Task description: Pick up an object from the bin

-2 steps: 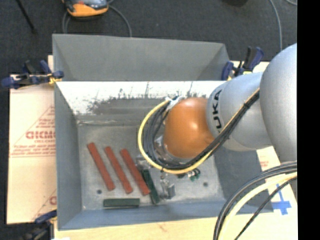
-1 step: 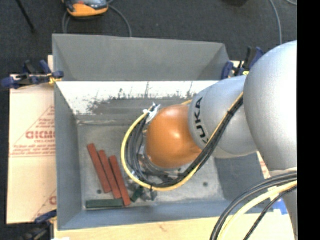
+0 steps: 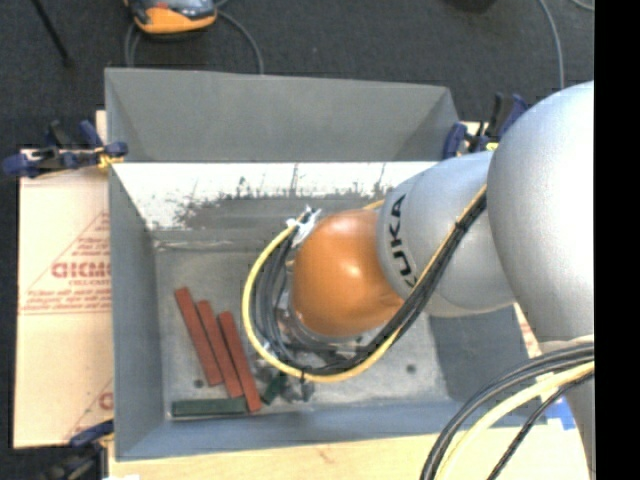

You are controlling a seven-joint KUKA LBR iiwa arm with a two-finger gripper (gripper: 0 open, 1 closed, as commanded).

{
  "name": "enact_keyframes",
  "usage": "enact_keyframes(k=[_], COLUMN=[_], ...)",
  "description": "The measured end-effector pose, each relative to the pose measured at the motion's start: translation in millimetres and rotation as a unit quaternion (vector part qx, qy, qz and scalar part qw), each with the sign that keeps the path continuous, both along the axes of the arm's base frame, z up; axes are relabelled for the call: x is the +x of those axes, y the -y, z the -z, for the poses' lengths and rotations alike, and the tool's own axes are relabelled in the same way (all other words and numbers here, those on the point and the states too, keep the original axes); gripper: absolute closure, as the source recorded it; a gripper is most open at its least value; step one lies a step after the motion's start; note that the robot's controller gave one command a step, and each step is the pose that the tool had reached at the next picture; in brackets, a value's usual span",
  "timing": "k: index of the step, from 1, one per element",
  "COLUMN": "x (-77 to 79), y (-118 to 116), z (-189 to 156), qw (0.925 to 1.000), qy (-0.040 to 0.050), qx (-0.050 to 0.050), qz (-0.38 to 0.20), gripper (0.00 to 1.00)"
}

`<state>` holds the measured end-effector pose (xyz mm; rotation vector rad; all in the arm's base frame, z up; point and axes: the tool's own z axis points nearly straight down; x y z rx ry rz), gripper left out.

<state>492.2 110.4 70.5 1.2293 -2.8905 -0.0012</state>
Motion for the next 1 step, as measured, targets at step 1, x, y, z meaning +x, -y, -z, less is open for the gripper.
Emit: enact_keyframes(k=[1], x=[-0.7], y=[5.0], z=[-170.1], qw=[1.0], qy=[0.0034], qx=[0.001], qz=[0.009], gripper=[1.0])
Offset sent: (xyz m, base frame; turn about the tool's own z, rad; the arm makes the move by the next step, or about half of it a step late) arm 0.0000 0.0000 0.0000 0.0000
